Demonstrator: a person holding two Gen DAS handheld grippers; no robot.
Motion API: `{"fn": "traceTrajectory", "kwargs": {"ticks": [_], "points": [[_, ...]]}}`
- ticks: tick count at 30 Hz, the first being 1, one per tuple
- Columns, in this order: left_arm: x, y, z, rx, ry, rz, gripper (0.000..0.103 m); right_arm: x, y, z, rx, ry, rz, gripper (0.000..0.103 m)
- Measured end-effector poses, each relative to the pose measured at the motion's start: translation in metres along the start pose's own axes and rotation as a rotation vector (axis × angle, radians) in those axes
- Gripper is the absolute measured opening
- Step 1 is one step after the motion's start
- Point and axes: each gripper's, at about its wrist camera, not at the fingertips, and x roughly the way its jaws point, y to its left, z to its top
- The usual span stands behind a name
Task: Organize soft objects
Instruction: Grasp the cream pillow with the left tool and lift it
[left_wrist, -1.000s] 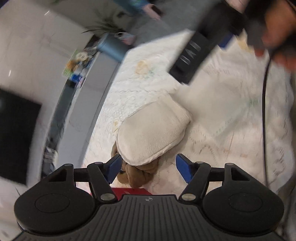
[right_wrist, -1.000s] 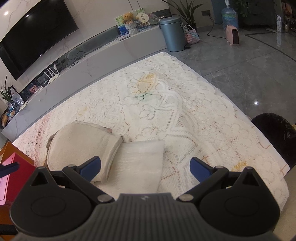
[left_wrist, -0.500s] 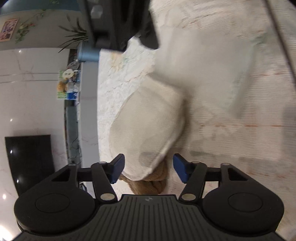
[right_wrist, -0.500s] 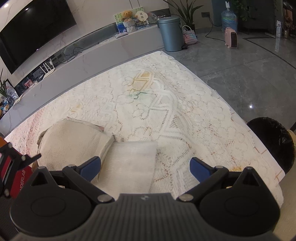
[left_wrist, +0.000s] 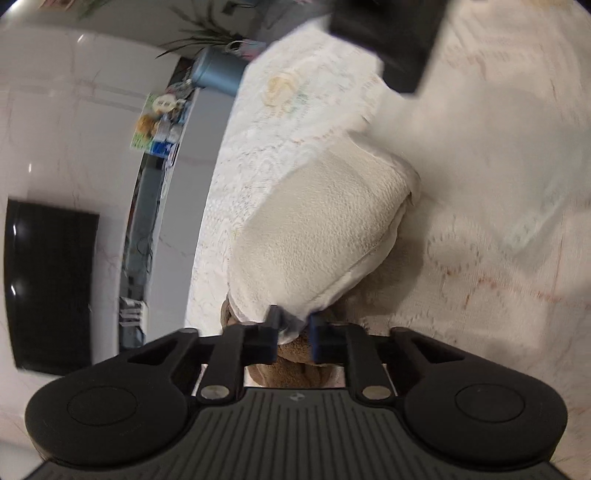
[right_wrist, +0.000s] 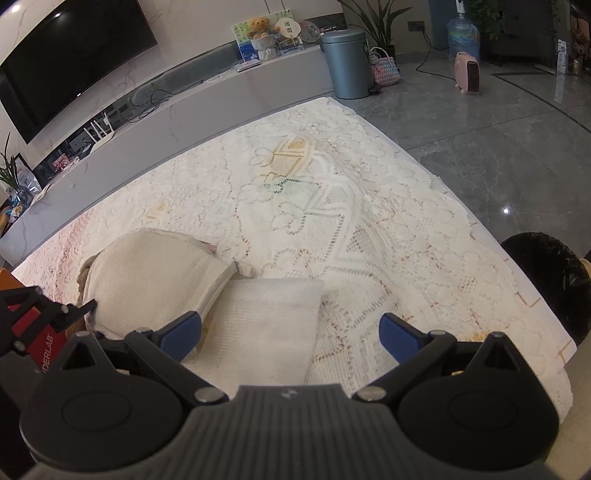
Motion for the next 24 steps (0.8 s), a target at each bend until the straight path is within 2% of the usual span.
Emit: {"fn": "traceTrajectory", "kwargs": {"ticks": [5, 9, 14, 18, 20, 22, 24], "points": [[-0.021, 0.021, -0.003, -0.188, -0.016, 0.021, 0.004, 0.002, 0.003, -0.001, -0.014, 0.010, 0.003, 0.100], [-0.035, 0.036, -0.006, -0.279, -0.025, -0.001, 0.004, 0.004, 0.005, -0.003, -0.028, 0.020, 0.003, 0.100], [-0.052, 0.056, -0.015, -0.371, -0.046, -0.089, 0.004, 0.004, 0.004, -0.004, -0.028, 0.022, 0.003, 0.100], [-0.074, 0.058, -0.028, -0.411, -0.053, -0.131, 0.004, 0.005, 0.000, -0.003, -0.015, 0.026, 0.005, 0.100], [-0.088, 0.050, -0.037, -0.421, -0.063, -0.178, 0.004, 0.006, 0.000, -0.005, -0.015, 0.030, 0.001, 0.100], [-0.101, 0.028, -0.046, -0.363, -0.095, -0.191, 0.004, 0.006, 0.000, -0.005, -0.015, 0.036, -0.001, 0.100], [-0.107, -0.001, -0.053, -0.270, -0.114, -0.172, 0.005, 0.006, 0.000, -0.005, -0.014, 0.038, 0.001, 0.100]]}}
